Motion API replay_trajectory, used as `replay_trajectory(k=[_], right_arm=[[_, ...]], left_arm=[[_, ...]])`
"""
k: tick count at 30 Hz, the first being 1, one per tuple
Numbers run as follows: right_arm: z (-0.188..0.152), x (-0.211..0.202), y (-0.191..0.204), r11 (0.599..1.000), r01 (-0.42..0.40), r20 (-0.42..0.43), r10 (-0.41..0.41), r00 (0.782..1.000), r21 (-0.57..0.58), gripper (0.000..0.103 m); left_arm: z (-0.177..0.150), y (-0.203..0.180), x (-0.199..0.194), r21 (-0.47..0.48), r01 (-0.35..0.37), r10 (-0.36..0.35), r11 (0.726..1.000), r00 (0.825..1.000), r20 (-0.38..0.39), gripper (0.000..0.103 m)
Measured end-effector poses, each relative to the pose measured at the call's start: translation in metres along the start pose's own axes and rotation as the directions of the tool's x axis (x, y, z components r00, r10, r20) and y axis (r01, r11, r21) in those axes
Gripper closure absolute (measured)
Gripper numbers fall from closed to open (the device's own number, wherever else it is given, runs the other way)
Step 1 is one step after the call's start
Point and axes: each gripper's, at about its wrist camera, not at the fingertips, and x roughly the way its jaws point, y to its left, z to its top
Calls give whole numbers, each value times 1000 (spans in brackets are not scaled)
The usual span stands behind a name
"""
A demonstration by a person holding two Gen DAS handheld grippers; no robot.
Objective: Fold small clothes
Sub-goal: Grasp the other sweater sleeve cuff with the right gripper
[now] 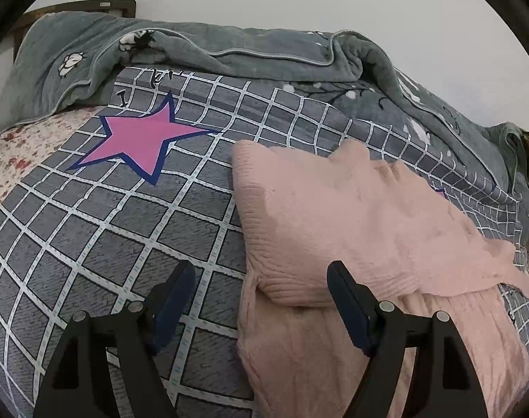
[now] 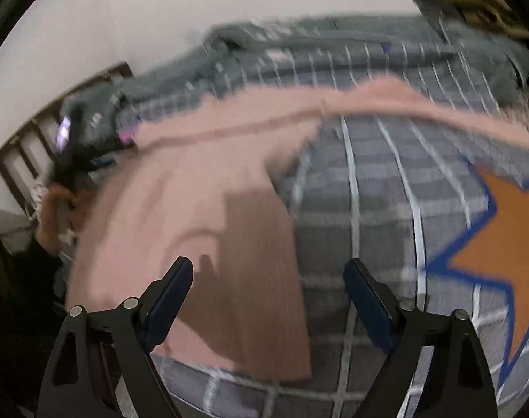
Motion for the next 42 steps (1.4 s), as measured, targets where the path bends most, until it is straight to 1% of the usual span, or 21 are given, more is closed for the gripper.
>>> replay_trajectory(k=[2, 4, 5, 6, 7, 8, 10, 12, 13, 15, 19, 22, 23, 24, 26, 29, 31, 33, 37, 39, 42], right_arm=[[-8, -6, 3, 999, 20, 28, -19, 999, -36, 31], [-12, -5, 7, 998, 28, 11, -27, 1000, -60, 45], [-13, -3, 8, 997, 39, 4, -38, 999, -68, 61], [-13, -2, 9, 996, 39, -1, -40, 999, -79, 84], [-13, -4, 9, 996, 19, -6, -20, 1000, -84, 95], [-12, -10, 7, 998, -12, -1, 12, 1000, -69, 97], [-13, -29, -4, 992, -129, 24, 129, 991, -12, 98], [-15, -42, -9, 982, -188, 48, 187, 981, 11, 98], [-17, -43, -9, 986, -166, 49, 165, 985, 10, 98], [-20, -32, -8, 995, -102, -10, 102, 995, 10, 98], [-25, -12, -11, 999, -37, -100, 40, 994, 29, 93], [-13, -26, -14, 999, -48, -36, 49, 998, 16, 85], [-8, -35, -15, 999, -32, 5, 32, 999, 4, 77], [-1, -43, -18, 1000, -9, 41, 9, 999, -5, 68], [17, -57, -34, 998, 57, 115, -57, 992, 6, 62], [40, -68, -68, 986, 143, 163, -156, 974, 89, 58], [55, -71, -94, 969, 199, 175, -223, 959, 145, 58], [67, -73, -119, 953, 234, 182, -269, 946, 192, 58], [82, -73, -154, 937, 274, 185, -315, 931, 218, 55], [85, -69, -168, 928, 301, 181, -342, 922, 221, 47], [88, -56, -183, 920, 308, 165, -352, 922, 240, 47]], left_arm=[[2, 1, -1, -15, 5, -5, 1000, 1000, 6, 26], [4, 2, -6, -37, 18, -17, 999, 1000, 23, 26], [5, 3, -7, -46, 23, -21, 999, 999, 31, 26], [5, 4, -8, -52, 27, -25, 998, 999, 37, 26], [6, 4, -10, -55, 31, -29, 998, 999, 44, 26], [7, 4, -10, -56, 31, -28, 998, 999, 46, 26], [7, 4, -11, -61, 29, -26, 998, 998, 49, 26], [8, 6, -14, -76, 42, -38, 996, 998, 53, 26], [9, 7, -15, -83, 57, -53, 995, 997, 54, 26], [11, 8, -17, -94, 97, -93, 991, 994, 49, 26], [13, 4, -17, -101, 111, -105, 989, 993, 60, 24], [15, -1, -10, -103, 91, -87, 990, 995, 44, 24], [15, -4, -7, -94, 74, -71, 993, 997, 39, 24], [15, -9, -3, -76, 50, -47, 996, 998, 36, 24], [15, -18, 3, -39, -2, 3, 999, 1000, 22, 24], [12, -26, 20, -1, -50, 50, 999, 998, -27, 24], [10, -27, 31, 8, -64, 65, 998, 996, -67, 24], [9, -26, 30, 11, -61, 61, 998, 996, -60, 23], [6, -33, 33, 47, -95, 98, 994, 993, -65, 21], [6, -37, 35, 65, -108, 113, 992, 992, -65, 19], [7, -37, 36, 63, -115, 119, 991, 991, -64, 18]])
